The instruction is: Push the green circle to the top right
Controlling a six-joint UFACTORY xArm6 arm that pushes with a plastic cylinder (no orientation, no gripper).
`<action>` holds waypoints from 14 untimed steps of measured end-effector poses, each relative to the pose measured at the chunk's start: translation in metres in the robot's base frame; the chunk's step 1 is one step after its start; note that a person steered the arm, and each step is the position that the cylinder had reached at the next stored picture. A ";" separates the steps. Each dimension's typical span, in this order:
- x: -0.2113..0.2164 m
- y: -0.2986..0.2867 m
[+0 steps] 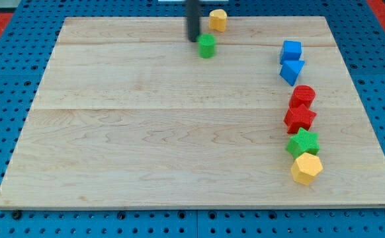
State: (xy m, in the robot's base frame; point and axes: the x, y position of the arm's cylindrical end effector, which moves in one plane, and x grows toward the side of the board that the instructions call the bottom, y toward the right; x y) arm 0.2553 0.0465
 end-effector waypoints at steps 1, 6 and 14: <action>-0.003 -0.032; 0.002 0.055; 0.010 0.116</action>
State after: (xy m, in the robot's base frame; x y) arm 0.2654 0.1630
